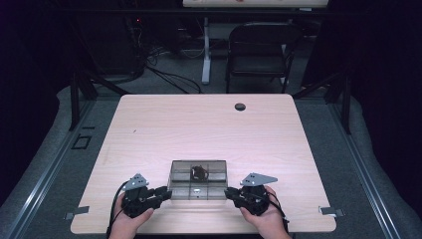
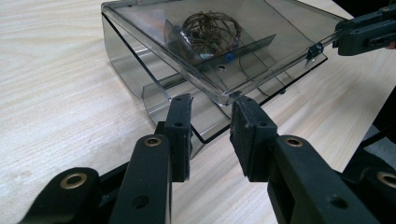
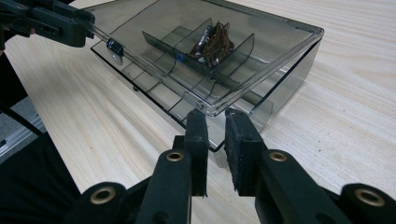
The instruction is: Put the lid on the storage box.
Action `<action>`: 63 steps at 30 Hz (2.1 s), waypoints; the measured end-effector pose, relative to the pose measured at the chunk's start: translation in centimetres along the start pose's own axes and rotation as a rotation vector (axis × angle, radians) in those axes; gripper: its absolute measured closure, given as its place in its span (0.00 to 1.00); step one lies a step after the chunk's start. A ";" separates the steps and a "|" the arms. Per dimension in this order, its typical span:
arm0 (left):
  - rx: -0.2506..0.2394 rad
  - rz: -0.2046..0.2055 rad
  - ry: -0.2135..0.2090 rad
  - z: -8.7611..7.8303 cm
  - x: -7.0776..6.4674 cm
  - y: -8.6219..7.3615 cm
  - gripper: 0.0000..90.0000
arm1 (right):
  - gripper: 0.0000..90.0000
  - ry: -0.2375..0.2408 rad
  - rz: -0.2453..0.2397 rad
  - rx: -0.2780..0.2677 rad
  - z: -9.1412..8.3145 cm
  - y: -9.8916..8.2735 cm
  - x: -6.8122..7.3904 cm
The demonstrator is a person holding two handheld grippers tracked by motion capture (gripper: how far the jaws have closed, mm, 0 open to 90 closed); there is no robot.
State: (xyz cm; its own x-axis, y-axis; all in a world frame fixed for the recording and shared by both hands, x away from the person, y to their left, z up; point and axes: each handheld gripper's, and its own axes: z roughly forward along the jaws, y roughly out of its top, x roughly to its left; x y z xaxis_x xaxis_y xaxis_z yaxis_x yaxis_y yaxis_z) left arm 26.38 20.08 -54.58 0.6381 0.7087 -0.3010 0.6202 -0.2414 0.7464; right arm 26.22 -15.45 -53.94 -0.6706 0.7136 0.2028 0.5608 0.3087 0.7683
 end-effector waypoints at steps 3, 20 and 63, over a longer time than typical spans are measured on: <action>0.002 0.008 0.008 0.1 -0.1 -0.1 0.73 | 0.87 0.001 0.000 0.000 0.1 -0.1 0.1; 0.022 0.030 0.018 0.5 -0.3 -0.3 0.67 | 0.79 -0.010 -0.016 0.019 0.5 -0.4 0.3; 0.067 0.037 0.024 1.2 -0.4 -0.8 0.58 | 0.69 -0.002 -0.001 0.051 0.9 -0.9 0.1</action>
State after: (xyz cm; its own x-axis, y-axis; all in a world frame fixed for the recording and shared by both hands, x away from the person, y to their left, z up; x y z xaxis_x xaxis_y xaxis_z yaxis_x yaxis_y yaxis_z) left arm 26.19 19.18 -55.73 0.6502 0.7143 -0.2590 0.6264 -0.3110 0.7147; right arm 26.10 -15.02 -55.13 -0.6706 0.7141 0.2009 0.5842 0.3415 0.7362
